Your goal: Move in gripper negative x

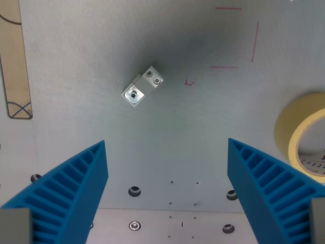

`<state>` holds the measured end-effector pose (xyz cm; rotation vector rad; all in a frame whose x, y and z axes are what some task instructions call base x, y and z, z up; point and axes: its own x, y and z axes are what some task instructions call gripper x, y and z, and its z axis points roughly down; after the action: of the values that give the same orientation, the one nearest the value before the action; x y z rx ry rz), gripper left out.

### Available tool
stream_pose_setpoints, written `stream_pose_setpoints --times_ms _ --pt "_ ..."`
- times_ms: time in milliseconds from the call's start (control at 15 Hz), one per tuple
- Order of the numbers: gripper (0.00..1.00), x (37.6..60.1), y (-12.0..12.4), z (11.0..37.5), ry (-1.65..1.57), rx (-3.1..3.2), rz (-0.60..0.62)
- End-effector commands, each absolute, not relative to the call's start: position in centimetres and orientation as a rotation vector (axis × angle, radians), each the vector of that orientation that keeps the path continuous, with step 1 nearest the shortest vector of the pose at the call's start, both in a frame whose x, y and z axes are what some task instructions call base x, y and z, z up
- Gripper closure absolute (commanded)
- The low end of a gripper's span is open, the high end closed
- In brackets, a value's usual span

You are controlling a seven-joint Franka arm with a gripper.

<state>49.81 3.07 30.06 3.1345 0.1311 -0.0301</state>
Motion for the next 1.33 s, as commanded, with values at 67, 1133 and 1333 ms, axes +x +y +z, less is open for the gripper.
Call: stream_pose_setpoints --times_ms 67,1133,1333 --pt "0.00 49.3 3.0 30.3 0.131 3.135 -0.023" --pt "0.00 41.4 2.3 30.4 0.131 3.135 -0.023" --pt "0.00 39.9 2.2 30.4 0.131 3.135 -0.023"
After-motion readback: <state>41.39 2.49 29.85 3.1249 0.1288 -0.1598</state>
